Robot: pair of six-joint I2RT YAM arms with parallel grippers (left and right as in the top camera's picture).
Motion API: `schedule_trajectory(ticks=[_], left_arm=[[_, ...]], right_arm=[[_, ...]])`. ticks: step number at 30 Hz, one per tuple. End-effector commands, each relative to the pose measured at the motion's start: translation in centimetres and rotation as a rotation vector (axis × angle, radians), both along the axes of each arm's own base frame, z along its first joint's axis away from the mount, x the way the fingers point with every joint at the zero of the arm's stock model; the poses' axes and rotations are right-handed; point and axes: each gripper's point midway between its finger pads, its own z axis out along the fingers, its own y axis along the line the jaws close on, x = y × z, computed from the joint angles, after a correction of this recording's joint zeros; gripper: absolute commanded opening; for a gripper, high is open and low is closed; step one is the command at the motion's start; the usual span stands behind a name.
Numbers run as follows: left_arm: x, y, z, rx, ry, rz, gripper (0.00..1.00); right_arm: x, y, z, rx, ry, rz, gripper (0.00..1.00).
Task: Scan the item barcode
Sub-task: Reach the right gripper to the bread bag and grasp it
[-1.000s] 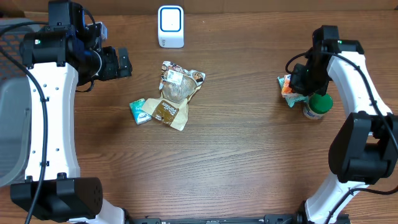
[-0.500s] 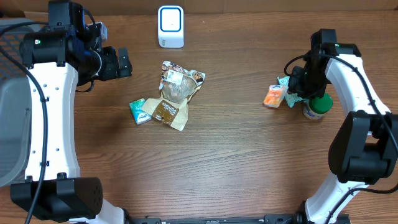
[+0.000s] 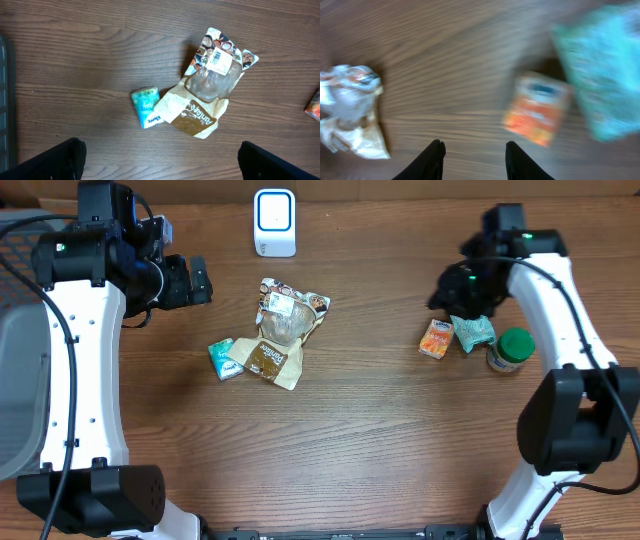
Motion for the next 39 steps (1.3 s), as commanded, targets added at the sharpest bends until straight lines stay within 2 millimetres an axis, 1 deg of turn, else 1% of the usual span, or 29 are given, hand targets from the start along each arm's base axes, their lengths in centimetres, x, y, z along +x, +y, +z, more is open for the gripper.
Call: schedule_trajectory(ticks=[1,5,9,13,17,18,21,23,26,27,29,30,32,36,39], left_arm=[[0.2,-0.3,1.0,-0.005,-0.034,-0.015,1.00],[0.2,-0.3,1.0,-0.005,-0.034,-0.015,1.00],[0.2,-0.3,1.0,-0.005,-0.034,-0.015,1.00],[0.2,-0.3,1.0,-0.004,-0.035,-0.015,1.00],[0.2,-0.3,1.0,-0.005,-0.034,-0.016,0.99],[0.2,-0.3,1.0,-0.005,-0.034,-0.016,1.00],[0.2,-0.3,1.0,-0.005,-0.035,-0.016,1.00],[0.2,-0.3,1.0,-0.005,-0.035,-0.016,1.00],[0.2,-0.3,1.0,-0.005,-0.034,-0.016,1.00],[0.2,-0.3,1.0,-0.005,-0.035,-0.015,0.99],[0.2,-0.3,1.0,-0.005,-0.035,-0.015,0.99],[0.2,-0.3,1.0,-0.005,-0.035,-0.016,0.99],[0.2,-0.3,1.0,-0.005,-0.035,-0.016,1.00],[0.2,-0.3,1.0,-0.005,-0.035,-0.016,1.00],[0.2,-0.3,1.0,-0.005,-0.034,-0.016,1.00]], right_arm=[[0.7,5.1,1.1,0.085,-0.052,0.081,0.37],[1.4,10.3,0.5,0.113,-0.102,0.130,0.39],[1.3,15.4,-1.1,0.146,-0.105,0.157,0.39],[0.3,20.4,-3.1,0.162,-0.107,0.241,0.40],[-0.6,24.6,-4.4,0.182,-0.139,0.325,0.40],[-0.9,26.3,-4.7,0.194,-0.162,0.354,0.40],[-1.7,29.1,-5.1,0.214,-0.193,0.410,0.40],[-2.5,30.6,-5.3,0.222,-0.202,0.440,0.40],[-4.1,32.1,-6.2,0.220,-0.182,0.478,0.40],[-4.7,32.3,-6.8,0.212,-0.161,0.489,0.40],[-6.1,32.4,-7.9,0.191,-0.113,0.505,0.39],[-6.7,32.3,-8.2,0.180,-0.090,0.510,0.36],[-7.6,31.6,-8.8,0.155,-0.044,0.513,0.34],[-8.2,29.5,-9.4,0.105,0.018,0.512,0.33],[-8.4,27.4,-9.9,0.054,0.058,0.522,0.32]])
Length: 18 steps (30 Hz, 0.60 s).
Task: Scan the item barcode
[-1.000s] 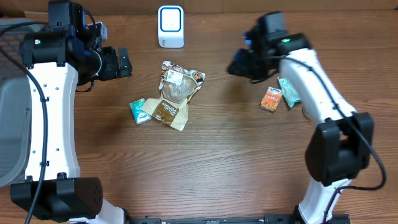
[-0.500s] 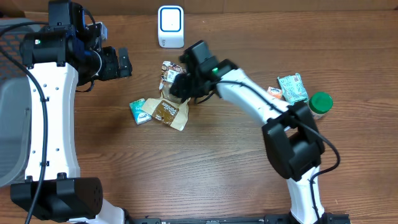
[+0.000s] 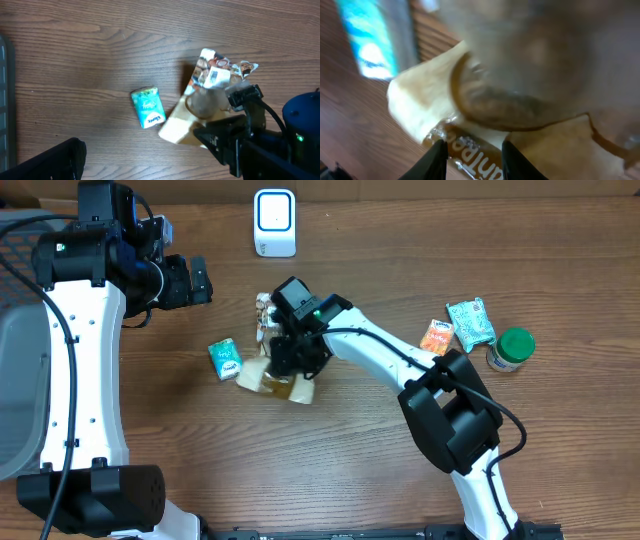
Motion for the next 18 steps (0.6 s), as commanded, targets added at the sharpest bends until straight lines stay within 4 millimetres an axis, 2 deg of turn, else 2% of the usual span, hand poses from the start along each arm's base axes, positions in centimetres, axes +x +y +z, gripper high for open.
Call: schedule_trajectory(ticks=[1,4,7,9,13,14,18], left_arm=[[0.2,-0.3,1.0,-0.005,-0.035,-0.016,1.00],[0.2,-0.3,1.0,-0.005,-0.035,-0.015,1.00],[0.2,-0.3,1.0,-0.005,-0.035,-0.016,0.99],[0.2,-0.3,1.0,-0.005,-0.035,-0.016,1.00],[0.2,-0.3,1.0,-0.005,-0.035,-0.016,1.00],[0.2,-0.3,1.0,-0.005,-0.035,-0.016,1.00],[0.2,-0.3,1.0,-0.005,-0.035,-0.016,1.00]], right_arm=[[0.6,-3.0,-0.9,-0.070,0.015,0.010,0.32],[0.7,-5.1,-0.2,-0.092,0.035,0.025,0.32],[0.7,-6.1,1.4,-0.082,0.030,0.044,0.33],[0.7,-6.6,3.2,-0.062,0.027,0.046,0.33],[1.2,-8.2,8.5,-0.020,-0.033,0.078,0.33],[1.4,-8.5,9.3,-0.015,-0.047,0.076,0.34],[3.4,-11.8,12.7,-0.027,-0.128,-0.004,0.37]])
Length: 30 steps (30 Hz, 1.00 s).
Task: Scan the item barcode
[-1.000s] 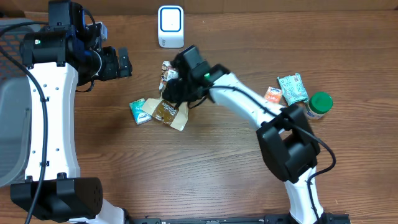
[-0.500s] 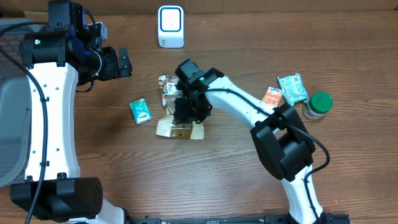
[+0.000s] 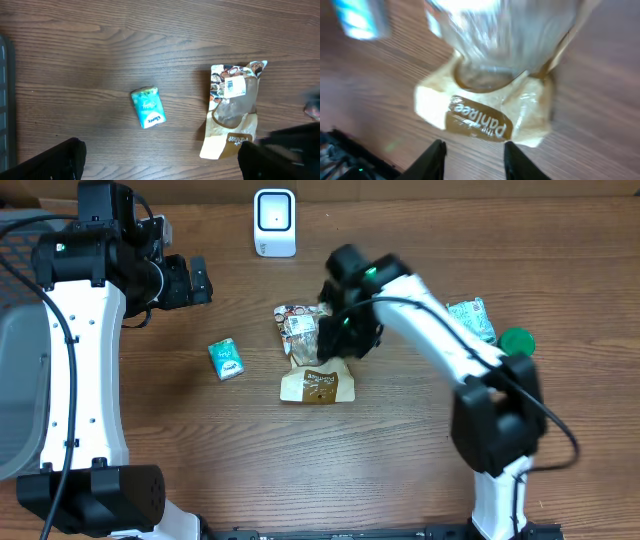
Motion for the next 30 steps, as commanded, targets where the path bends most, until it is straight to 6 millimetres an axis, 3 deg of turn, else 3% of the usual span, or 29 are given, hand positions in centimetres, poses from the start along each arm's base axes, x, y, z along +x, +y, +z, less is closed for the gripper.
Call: schedule_trajectory(ticks=[1,7,13,17,21,30], left_arm=[[0.2,-0.3,1.0,-0.005,-0.035,-0.016,0.99],[0.2,-0.3,1.0,-0.005,-0.035,-0.016,1.00],[0.2,-0.3,1.0,-0.005,-0.035,-0.015,1.00],[0.2,-0.3,1.0,-0.005,-0.035,-0.016,1.00],[0.2,-0.3,1.0,-0.005,-0.035,-0.016,1.00],[0.2,-0.3,1.0,-0.005,-0.035,-0.016,1.00]], right_arm=[[2.8,-2.8,5.9,0.041,-0.173,-0.048,0.37],[4.6,-7.2,5.0,0.024,-0.146,-0.157,0.43],[4.7,-9.1,2.2,0.005,-0.094,-0.201,0.46],[4.6,-9.0,-0.1,0.001,-0.067,-0.200,0.55],[3.9,-7.7,-2.2,0.078,-0.021,-0.141,0.63],[3.2,-4.9,-5.5,0.226,0.102,-0.106,0.66]])
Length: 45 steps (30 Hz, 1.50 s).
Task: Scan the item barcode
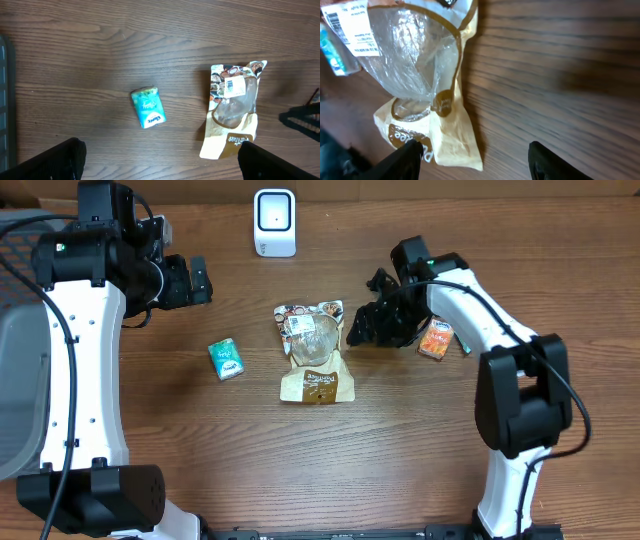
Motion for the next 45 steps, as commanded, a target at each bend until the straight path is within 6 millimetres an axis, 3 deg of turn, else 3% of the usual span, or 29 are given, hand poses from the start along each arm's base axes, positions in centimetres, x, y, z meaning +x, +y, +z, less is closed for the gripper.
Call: schedule_trajectory(ticks=[1,16,18,23,25,31,35,45], left_arm=[[0.2,-0.3,1.0,-0.005,-0.035,-0.016,1.00],[0.2,-0.3,1.0,-0.005,-0.035,-0.015,0.99],[0.2,-0.3,1.0,-0.005,-0.035,-0.015,1.00],[0.2,-0.4,1.0,-0.005,-0.035,-0.017,0.99],[0.2,-0.4,1.0,-0.005,-0.035,-0.016,1.00],[0.2,-0.4,1.0,-0.005,-0.035,-0.016,0.99],[0.2,-0.4,1.0,-0.005,-0.035,-0.016,0.99],[0.2,-0.4,1.0,-0.005,-0.035,-0.016,1.00]], right_arm=[[-0.6,1.8,-0.7,0.103,0.044,0.033,0.67],[-4.0,7.4,-6.6,0.101,0.173,0.018,0.64],[-4.3,7.4,-6.8,0.098,0.178,0.019,0.58],[-3.7,6.8,-7.1,0.069,0.189,-0.036,0.25],[-3.6,6.7,-7.1,0.070,0.188,-0.039,0.17],[-3.6,6.6,-7.1,0.066,0.188,-0.040,0.04],[-3.4,6.4,-6.7,0.067,0.177,-0.039,0.04],[-2.0,5.5,-1.3,0.106,-0.007,0.057,0.04]])
